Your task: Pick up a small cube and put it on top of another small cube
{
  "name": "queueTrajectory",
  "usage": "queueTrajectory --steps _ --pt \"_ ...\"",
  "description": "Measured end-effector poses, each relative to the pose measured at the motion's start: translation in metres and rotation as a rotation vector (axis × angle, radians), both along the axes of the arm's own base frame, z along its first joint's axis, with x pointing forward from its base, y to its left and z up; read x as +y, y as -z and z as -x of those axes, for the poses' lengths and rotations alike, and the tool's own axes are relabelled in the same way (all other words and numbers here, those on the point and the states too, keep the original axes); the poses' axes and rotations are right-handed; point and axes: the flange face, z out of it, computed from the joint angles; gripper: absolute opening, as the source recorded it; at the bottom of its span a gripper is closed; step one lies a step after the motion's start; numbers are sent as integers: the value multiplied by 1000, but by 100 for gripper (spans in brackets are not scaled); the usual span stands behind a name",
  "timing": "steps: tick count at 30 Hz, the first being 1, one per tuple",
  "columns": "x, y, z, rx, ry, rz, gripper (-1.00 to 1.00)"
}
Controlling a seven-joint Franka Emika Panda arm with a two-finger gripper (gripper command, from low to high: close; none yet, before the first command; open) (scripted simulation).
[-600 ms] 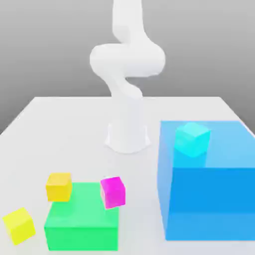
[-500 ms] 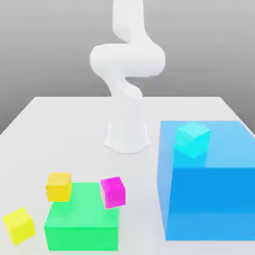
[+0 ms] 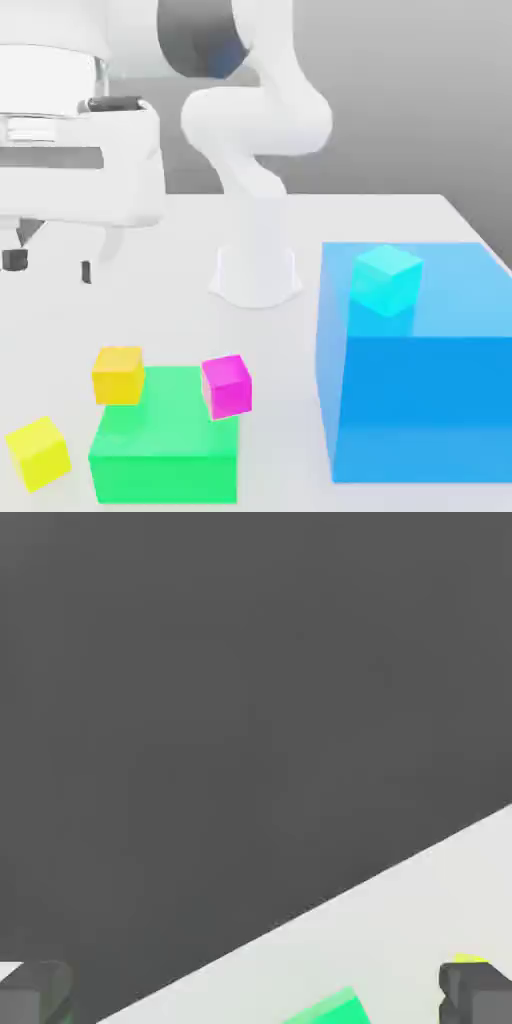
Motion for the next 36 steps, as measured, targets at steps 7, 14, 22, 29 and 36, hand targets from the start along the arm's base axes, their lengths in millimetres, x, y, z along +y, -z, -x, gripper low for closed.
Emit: queueTrajectory --steps 7,14,22,29,36 --pt "-57 128 29 177 183 -52 0" --pt "-77 235 51 251 259 -67 -100" --pt "-77 230 51 252 260 -66 -100" --pt "-75 158 59 263 215 -76 -100" --pt "-36 91 78 271 119 -87 -100"
